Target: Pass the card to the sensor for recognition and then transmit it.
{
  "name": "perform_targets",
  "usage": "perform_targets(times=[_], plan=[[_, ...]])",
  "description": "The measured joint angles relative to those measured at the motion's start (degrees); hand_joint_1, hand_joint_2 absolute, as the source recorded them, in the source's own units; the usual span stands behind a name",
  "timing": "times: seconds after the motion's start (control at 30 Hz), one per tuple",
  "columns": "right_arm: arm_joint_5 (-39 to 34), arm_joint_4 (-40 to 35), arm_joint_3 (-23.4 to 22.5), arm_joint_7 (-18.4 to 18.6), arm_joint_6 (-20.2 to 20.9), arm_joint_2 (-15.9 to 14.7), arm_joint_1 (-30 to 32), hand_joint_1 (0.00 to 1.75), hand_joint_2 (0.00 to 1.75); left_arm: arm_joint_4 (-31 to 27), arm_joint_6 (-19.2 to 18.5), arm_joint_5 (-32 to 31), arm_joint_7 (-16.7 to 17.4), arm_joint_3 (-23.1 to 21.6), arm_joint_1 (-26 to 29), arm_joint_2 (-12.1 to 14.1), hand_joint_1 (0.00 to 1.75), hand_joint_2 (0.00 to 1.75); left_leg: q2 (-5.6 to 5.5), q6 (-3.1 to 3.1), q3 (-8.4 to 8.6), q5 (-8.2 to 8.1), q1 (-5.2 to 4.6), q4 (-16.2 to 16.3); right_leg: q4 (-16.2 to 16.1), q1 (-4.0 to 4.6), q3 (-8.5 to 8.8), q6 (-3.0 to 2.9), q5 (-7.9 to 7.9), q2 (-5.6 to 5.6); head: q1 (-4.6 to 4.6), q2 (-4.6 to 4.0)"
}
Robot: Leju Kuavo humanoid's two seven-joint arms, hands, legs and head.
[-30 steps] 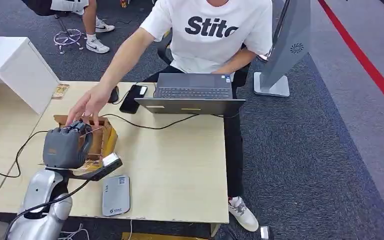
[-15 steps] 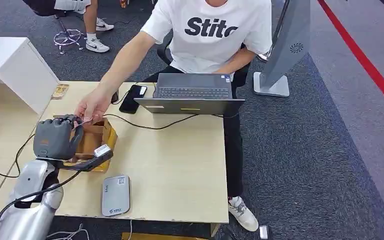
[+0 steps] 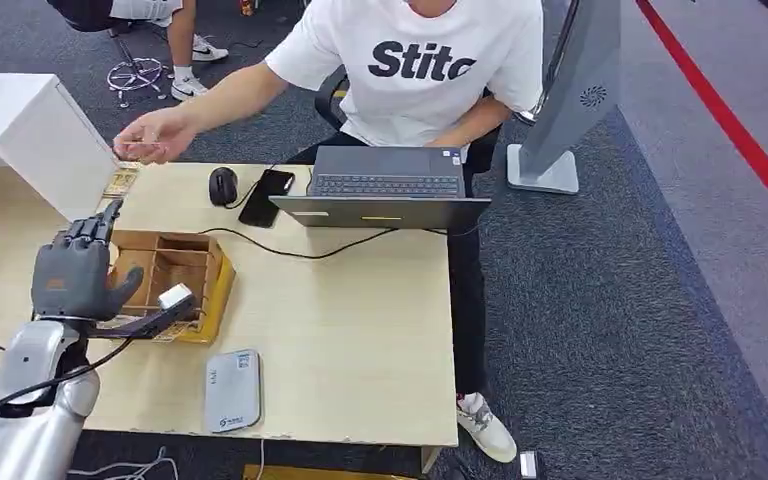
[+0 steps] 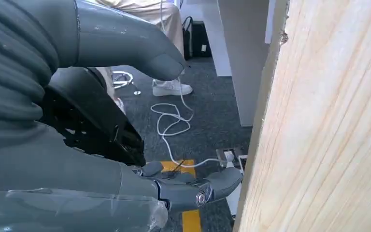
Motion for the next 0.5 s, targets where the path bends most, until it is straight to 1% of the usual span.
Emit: perform_targets(times=[0.1,0.23,0.3,0.4,0.5], plan=[[-0.37,0.0,-0.02,-0.26,0.0,0.0,0.03,0.0,1.75,-1.88,0.81,0.18,-1.49,0.0,1.57,-0.11,0.0,1.75,0.0,0.0,0.01,0.0,0.0,0.0,0.0,0.0,0.0,0.0,0.01,0.01,0.0,0.0],[-0.98,0.04,-0.04,-0.66,0.02,-0.02,0.08,0.0,1.75,-6.35,0.85,-0.63,-4.09,-0.28,5.51,-0.61,0.0,1.75,0.03,0.0,0.03,-0.01,0.0,0.0,-0.01,0.0,-0.03,0.0,0.0,0.04,-0.02,0.0],[-1.01,0.06,-0.04,-0.85,0.02,-0.02,0.11,0.0,1.75,-8.52,0.83,-0.96,-4.57,-0.7,7.41,-0.89,0.0,1.75,0.03,0.0,0.0,-0.01,0.0,0.0,-0.02,0.0,-0.05,0.0,0.0,0.03,0.02,0.0],[-1.11,0.07,-0.07,-1.03,0.02,0.0,0.1,0.0,1.75,-10.19,0.74,-1.07,-4.72,-1.16,8.81,-1.09,0.0,1.75,0.03,0.0,0.0,-0.02,0.0,0.0,-0.02,0.0,-0.05,0.0,-0.01,0.03,-0.02,0.0],[-1.46,0.07,-0.15,-1.18,0.0,-0.02,0.12,0.0,1.75,-11.73,-0.24,-2.16,-5.88,-2.4,10.52,-1.16,0.0,1.75,0.03,0.0,0.01,-0.02,0.0,-0.01,-0.02,0.0,-0.04,0.0,0.0,0.03,0.02,0.0]])
